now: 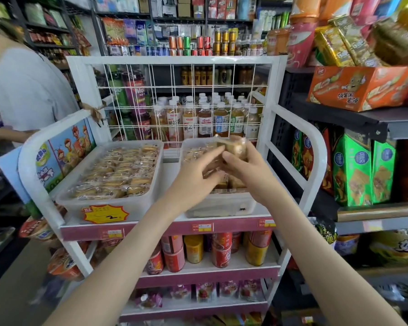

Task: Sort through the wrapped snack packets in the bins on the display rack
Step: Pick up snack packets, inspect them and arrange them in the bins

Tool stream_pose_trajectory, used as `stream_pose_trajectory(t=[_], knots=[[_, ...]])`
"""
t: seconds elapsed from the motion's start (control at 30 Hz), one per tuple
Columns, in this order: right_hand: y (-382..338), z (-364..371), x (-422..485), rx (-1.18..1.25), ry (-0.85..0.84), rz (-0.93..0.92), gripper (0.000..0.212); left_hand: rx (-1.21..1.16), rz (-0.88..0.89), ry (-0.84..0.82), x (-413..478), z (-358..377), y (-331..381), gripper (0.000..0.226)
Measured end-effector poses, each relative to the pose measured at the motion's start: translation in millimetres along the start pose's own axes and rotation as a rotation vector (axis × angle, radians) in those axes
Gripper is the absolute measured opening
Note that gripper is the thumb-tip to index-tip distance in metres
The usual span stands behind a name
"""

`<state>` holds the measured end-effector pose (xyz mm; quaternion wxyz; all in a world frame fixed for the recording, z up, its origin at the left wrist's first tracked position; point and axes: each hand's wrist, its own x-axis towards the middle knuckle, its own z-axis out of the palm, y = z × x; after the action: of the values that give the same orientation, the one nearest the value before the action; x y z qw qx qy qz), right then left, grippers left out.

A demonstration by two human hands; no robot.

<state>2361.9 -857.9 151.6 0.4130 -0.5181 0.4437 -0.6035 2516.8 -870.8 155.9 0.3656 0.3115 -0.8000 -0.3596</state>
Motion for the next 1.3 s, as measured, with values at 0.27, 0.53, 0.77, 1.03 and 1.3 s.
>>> stream_pose_trajectory(t=[0.27, 0.53, 0.77, 1.03, 1.3], knots=[[21.2, -29.8, 16.6, -0.483, -0.02, 0.023, 0.023, 0.575, -0.117, -0.091, 10.5, -20.2, -45.9, 0.041], [30.6, -19.8, 27.3, -0.975, -0.234, 0.022, 0.05, 0.791, -0.348, -0.304, 30.6, -24.2, -71.3, 0.07], [29.2, -17.9, 34.2, -1.279, -0.39, 0.058, 0.049, 0.792, -0.414, -0.421, 36.6, -27.1, -87.8, 0.061], [47.9, -13.5, 40.5, -1.544, -0.531, 0.17, 0.049, 0.855, -0.197, -0.271, 37.5, -24.8, -87.2, 0.067], [51.4, -8.2, 68.2, -1.307, -0.239, -0.092, 0.028, 0.81, -0.35, -0.296, 57.2, -7.7, -93.9, 0.094]])
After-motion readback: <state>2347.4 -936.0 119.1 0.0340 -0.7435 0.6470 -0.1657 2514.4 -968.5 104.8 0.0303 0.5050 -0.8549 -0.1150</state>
